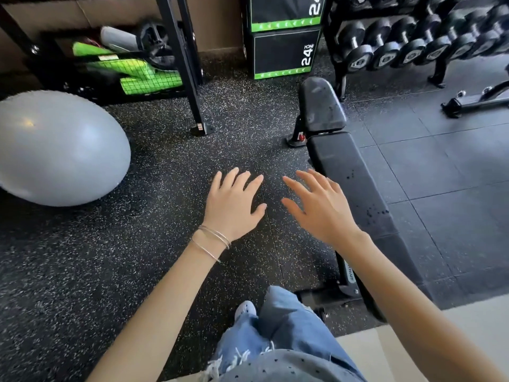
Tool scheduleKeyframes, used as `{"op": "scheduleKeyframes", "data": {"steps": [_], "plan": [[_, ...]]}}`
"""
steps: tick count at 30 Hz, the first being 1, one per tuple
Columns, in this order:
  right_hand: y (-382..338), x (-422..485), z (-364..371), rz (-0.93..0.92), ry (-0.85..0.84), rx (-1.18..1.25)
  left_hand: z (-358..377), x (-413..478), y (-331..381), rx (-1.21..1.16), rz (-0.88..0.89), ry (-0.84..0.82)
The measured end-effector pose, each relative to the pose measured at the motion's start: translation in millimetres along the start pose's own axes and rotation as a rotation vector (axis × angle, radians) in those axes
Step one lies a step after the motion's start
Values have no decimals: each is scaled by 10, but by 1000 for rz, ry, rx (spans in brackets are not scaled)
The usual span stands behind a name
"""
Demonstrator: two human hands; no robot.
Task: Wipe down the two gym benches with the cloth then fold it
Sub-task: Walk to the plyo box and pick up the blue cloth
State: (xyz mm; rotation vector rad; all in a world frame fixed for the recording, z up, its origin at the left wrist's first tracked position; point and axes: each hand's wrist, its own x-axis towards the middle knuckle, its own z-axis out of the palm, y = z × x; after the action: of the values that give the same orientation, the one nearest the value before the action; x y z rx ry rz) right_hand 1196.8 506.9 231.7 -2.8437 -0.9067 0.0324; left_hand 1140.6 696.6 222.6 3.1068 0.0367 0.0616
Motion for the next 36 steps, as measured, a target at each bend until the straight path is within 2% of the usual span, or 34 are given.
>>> {"op": "scheduleKeyframes", "data": {"steps": [7,13,23,36], "plan": [[215,567,229,68,-114,-7,207,617,-236,-37,40,-73],[688,1330,381,127,-175,13,367,1582,-327,-31,88,-164],[1716,2942,-144,169,-63,-23,153,3552,-308,-40,125,-87],[2001,4370,135,236,-130,7,495,4997,-955,-93,125,-153]]}}
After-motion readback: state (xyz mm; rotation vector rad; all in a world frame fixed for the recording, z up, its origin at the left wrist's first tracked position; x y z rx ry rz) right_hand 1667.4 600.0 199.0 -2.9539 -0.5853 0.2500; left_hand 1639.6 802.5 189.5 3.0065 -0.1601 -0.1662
